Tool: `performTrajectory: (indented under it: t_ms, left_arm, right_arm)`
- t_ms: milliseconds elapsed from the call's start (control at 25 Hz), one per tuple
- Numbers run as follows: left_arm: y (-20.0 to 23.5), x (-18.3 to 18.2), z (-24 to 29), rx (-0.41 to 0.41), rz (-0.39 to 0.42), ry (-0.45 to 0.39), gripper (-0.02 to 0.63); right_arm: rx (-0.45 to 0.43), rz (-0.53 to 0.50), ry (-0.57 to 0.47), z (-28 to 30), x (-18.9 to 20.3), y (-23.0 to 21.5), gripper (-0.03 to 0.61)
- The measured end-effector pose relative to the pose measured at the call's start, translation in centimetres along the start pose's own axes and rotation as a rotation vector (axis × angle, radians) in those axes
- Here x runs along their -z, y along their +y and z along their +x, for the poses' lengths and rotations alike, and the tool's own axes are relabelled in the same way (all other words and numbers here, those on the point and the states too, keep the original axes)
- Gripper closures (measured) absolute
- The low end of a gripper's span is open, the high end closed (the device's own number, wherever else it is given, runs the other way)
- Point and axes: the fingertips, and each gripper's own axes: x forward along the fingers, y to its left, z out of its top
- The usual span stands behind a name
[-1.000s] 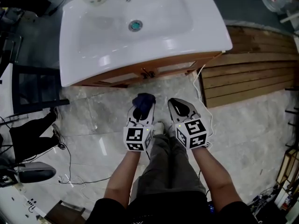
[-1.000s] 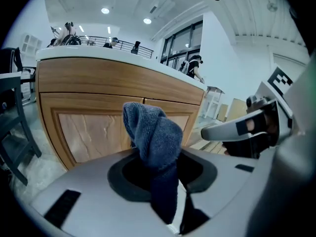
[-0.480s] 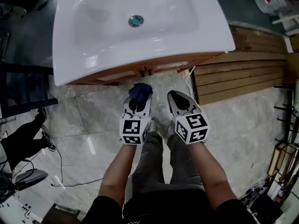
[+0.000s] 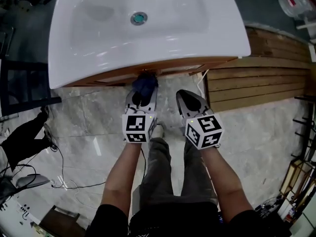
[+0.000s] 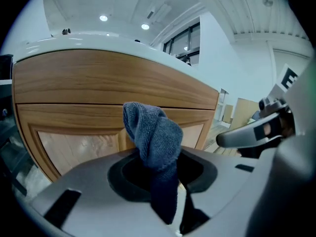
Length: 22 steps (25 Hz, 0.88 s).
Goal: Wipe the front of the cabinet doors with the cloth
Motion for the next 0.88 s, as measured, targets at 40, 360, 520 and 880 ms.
performTrajectory:
  t_ms: [40,360,520,880]
  left_arm:
    - [-0.2,-0.1,0.4,-0.015,0.0,-0.001,0.482]
    - [-2.1,-1.3,3.2,-0.095,-0.025,-0.033,0.481]
    - [-4.5,-1.6,4.7,-0.088,-0.025,-0.046,0.48]
    - [-10.9,-2.0,8.4,-0.007,0.007,-0.045,0.48]
  right_arm:
    - [-0.01,-0.012,0.006,-0.4,0.0,-0.5,0.535]
    - [-0.01,-0.014,0.026,-3.4,0.4,-6.2,0.535]
    - [-0.001,-0.001,0.031,-4.6,0.8,-8.5,0.535]
    - [0.03,0.028,0.029,-7.0,1.6,-12.9,0.535]
